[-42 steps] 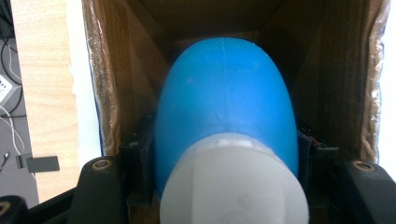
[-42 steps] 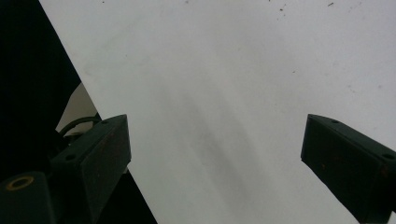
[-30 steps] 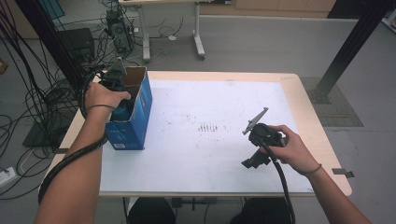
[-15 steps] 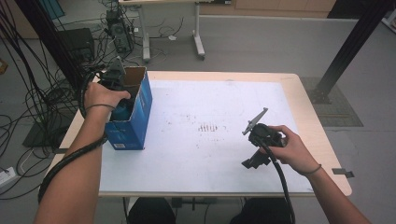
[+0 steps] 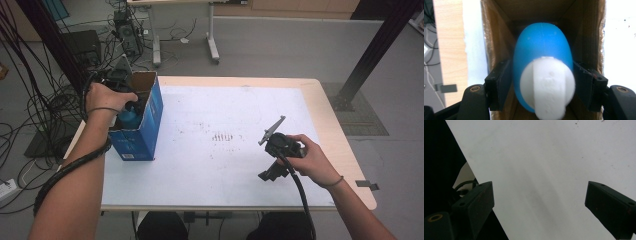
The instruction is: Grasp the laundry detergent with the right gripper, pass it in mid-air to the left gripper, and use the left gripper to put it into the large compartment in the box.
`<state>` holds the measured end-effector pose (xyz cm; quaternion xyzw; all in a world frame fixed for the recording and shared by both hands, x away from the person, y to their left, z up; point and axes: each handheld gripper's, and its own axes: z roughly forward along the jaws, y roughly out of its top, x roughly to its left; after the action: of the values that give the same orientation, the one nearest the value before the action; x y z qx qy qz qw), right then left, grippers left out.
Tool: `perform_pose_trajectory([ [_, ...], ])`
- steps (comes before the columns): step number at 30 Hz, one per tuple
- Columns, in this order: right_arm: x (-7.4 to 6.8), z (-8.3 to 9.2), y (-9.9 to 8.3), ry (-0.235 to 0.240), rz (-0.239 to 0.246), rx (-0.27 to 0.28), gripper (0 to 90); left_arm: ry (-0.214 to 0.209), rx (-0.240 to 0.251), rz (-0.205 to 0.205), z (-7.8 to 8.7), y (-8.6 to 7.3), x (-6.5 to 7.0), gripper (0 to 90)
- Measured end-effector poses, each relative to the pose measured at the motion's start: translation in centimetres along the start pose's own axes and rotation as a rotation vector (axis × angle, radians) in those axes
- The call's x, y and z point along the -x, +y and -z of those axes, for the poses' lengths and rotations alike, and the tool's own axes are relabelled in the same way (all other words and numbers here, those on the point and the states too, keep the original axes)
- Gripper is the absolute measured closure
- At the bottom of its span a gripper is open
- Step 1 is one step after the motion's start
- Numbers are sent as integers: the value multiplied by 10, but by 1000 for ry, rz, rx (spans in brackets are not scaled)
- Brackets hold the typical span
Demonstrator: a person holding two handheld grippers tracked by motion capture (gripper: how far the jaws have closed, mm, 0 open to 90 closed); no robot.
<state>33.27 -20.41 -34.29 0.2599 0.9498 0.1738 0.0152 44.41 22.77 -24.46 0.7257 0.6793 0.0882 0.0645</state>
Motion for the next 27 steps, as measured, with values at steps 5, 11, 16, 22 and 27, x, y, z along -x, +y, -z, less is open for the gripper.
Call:
perform_pose_trajectory([
  [5,-1,0,1,-9,4,-3,87,3,6,-11,11,0,2,345],
  [11,-2,2,4,-13,11,-5,87,-4,16,-39,31,0,4,324],
  [16,-3,4,5,-16,18,-10,86,-4,19,-74,46,-1,11,299],
  [22,-3,5,7,-15,15,-16,83,-22,26,-111,58,-2,23,253],
  [27,-4,5,8,-19,19,-17,83,-35,38,-148,66,-3,37,219],
])
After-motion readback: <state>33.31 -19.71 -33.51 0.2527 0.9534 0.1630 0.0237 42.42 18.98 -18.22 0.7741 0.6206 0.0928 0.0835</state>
